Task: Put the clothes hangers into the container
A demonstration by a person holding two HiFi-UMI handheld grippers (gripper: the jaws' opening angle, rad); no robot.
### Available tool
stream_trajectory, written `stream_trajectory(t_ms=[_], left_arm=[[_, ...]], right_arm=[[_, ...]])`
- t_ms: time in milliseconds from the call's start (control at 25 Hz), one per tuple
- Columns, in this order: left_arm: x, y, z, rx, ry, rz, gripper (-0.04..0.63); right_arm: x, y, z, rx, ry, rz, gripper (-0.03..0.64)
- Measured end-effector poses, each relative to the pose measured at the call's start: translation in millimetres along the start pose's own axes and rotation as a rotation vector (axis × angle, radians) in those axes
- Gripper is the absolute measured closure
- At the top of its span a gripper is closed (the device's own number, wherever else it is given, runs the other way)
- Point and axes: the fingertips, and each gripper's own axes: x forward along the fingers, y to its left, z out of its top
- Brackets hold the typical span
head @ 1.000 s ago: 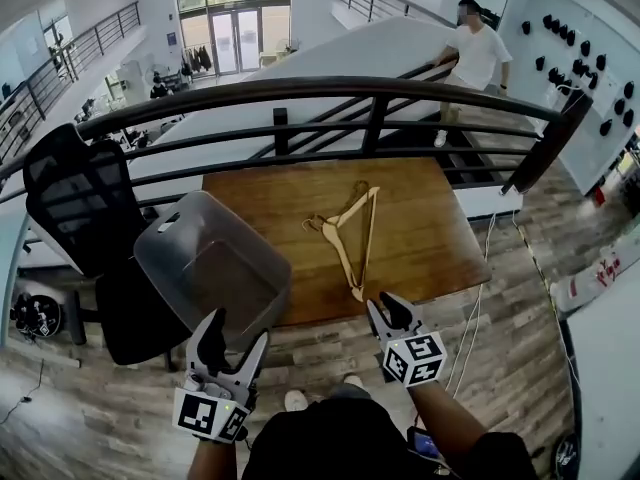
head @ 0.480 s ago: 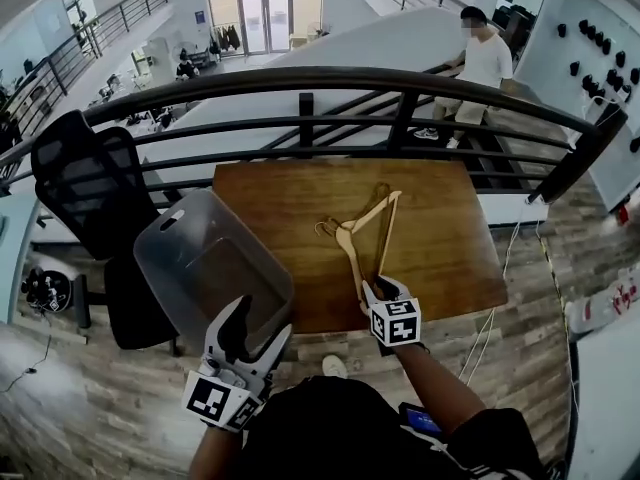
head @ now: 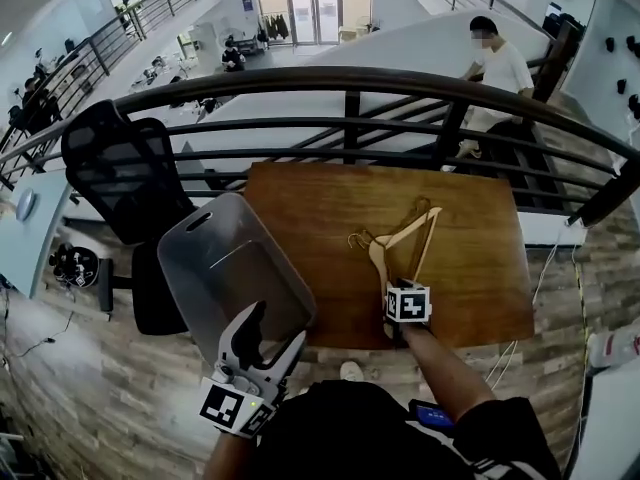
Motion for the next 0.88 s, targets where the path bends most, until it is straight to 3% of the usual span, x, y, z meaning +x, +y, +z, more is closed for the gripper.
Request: stream_trajectory(t_ms=[520,880], left_arm=[[11,9,-10,-0.016,0.028,0.077,0.279],[11,-3,-16,-0.033,0.041,0.127,0.279]], right_arm=[[31,0,-7,-0.015,0.192,0.012,0.518],[29,3,-5,-0.037,0.209,0.026,0.594]])
